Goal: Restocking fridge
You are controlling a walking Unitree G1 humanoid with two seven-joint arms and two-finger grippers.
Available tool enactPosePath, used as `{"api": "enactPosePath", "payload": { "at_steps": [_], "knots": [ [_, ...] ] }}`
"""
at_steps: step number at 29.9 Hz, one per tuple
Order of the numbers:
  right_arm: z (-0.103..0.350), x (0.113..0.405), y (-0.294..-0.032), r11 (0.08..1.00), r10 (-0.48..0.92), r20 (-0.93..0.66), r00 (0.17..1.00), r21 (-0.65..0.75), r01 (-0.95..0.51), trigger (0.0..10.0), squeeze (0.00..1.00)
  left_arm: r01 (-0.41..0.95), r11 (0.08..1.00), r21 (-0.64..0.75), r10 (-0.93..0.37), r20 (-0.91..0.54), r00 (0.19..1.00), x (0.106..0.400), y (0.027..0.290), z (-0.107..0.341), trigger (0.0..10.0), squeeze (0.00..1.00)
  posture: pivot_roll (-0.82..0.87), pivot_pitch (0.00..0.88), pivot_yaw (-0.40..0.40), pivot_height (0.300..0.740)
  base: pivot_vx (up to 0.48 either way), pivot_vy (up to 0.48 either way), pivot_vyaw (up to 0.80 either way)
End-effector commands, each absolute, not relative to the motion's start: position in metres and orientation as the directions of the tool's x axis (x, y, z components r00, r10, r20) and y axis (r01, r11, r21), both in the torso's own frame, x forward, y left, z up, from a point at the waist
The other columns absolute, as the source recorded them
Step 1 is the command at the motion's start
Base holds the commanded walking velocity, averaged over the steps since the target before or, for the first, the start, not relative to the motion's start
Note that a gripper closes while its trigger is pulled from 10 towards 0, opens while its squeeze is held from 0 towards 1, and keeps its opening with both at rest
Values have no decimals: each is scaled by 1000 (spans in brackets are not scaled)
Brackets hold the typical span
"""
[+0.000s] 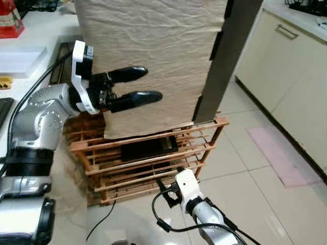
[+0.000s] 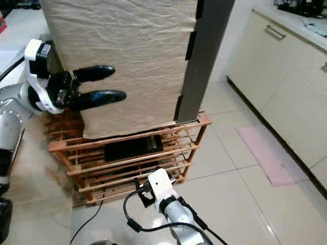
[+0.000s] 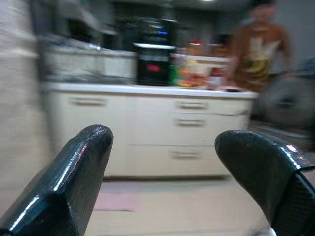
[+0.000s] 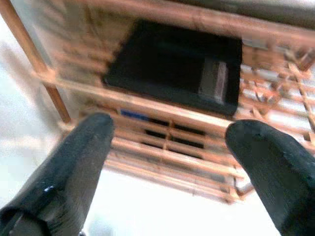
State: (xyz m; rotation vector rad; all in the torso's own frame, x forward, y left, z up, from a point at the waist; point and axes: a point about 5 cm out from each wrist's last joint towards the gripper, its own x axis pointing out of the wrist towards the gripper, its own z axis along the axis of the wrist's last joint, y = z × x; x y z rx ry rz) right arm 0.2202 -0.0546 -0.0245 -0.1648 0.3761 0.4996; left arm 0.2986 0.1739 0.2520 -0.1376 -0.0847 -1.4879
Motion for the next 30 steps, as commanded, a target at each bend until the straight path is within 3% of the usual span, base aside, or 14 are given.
{"api": "enactPosePath", "payload": {
  "at_steps": [1,2,7,10,13,14,15,16,17,19,26,28,29,30],
  "knots": [
    [-28,217,-43,869,426,-423,800,-54,-491,10000,0,999,-5,-39,-989,146,1,291,166,260,10000,0,-17,7,-41,740,0,0,0],
    [-31,215,-41,868,416,-441,796,-70,-492,10000,0,999,-22,-46,-988,155,-15,288,166,262,10000,0,-17,7,-41,740,0,0,0],
    [-30,219,-26,897,339,-412,846,-130,-422,10000,0,978,206,25,-960,197,198,301,177,267,10000,0,-17,2,-39,740,0,0,0],
    [-15,228,-30,963,84,-256,963,-228,-145,10000,0,961,278,2,-955,110,276,296,184,248,10000,0,-17,0,-37,740,0,0,0],
    [-12,225,-35,981,-42,-204,978,-194,2,10000,0,943,334,9,-941,70,332,297,187,238,10000,0,-12,0,-38,740,0,0,0],
    [29,261,-115,969,-243,-60,968,-64,239,10000,0,925,380,6,-924,44,380,297,188,230,10000,0,-14,0,-36,740,0,0,0],
    [86,274,-182,962,-268,121,956,-21,273,10000,0,899,437,-5,-899,17,437,298,189,221,10000,0,-17,0,-34,740,0,0,0],
    [86,274,-182,962,-268,121,956,-21,273,10000,0,899,437,-5,-899,17,437,298,189,221,10000,0,-17,0,-34,740,0,0,0],
    [136,272,-217,971,-220,263,939,-32,237,10000,0,881,473,-12,-881,-1,473,298,190,214,10000,0,-17,0,-34,740,0,0,0],
    [164,271,-227,981,-154,338,929,-62,185,10000,0,866,499,-15,-866,-29,499,297,190,207,10000,0,-20,0,-35,740,0,0,0],
    [166,296,-223,992,-73,331,941,-70,101,10000,0,804,594,-18,-802,-88,591,290,194,184,10000,0,-18,0,-30,740,0,0,0],
    [171,299,-207,992,102,287,952,-101,-76,10000,0,754,657,4,-751,-85,655,289,202,181,10000,0,-16,0,-31,740,0,0,0],
    [171,299,-207,992,102,287,952,-101,-76,10000,0,754,657,4,-751,-85,655,289,202,181,10000,0,-16,0,-31,740,0,0,0],
    [174,292,-188,949,313,209,926,-109,-296,10000,0,710,704,31,-708,-56,704,289,210,183,10000,0,-13,0,-32,740,0,0,0]
  ]
}}
